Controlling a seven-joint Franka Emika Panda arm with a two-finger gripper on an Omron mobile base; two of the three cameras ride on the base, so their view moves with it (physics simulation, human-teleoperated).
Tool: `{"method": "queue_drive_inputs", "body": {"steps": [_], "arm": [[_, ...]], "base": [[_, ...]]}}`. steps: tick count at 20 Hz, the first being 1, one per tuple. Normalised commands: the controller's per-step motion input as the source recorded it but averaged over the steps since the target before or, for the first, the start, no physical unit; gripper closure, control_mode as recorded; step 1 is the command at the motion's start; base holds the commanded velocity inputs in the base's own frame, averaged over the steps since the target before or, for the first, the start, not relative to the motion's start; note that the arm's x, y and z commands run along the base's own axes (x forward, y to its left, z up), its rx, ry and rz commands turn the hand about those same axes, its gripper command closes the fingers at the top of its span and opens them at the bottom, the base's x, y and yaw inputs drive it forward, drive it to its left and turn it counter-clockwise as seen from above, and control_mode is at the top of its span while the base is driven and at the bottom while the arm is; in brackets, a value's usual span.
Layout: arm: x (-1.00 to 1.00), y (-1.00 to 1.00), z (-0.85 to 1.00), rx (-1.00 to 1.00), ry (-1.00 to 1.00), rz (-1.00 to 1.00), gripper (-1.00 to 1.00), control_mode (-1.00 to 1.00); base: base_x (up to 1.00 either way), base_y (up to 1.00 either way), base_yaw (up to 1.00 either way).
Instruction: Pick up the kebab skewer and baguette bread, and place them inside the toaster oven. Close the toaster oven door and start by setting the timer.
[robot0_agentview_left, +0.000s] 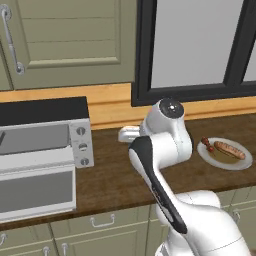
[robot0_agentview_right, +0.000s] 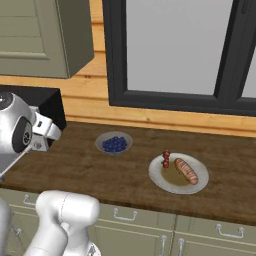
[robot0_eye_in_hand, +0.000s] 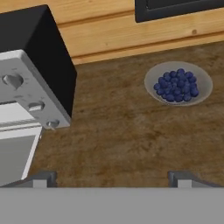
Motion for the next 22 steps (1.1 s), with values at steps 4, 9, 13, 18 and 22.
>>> {"method": "queue_drive_inputs", "body": {"steps": [4, 9, 13, 18, 22], "arm": [[0.0, 0.94, -0.16, 0.0, 0.02, 0.0, -1.0, -1.0], [0.0, 1.0, -0.24, -0.01, 0.02, 0.0, -1.0, -1.0], [0.0, 0.95, -0.09, 0.0, 0.0, 0.0, -1.0, -1.0], [0.0, 0.83, 0.0, 0.0, -0.09, 0.0, -1.0, -1.0], [0.14, 0.71, 0.0, 0.0, -0.1, 0.0, -1.0, -1.0]], "base": [[0.0, 0.0, 0.0], [0.0, 0.0, 0.0], [0.0, 0.0, 0.0], [0.0, 0.0, 0.0], [0.0, 0.0, 0.0]]}}
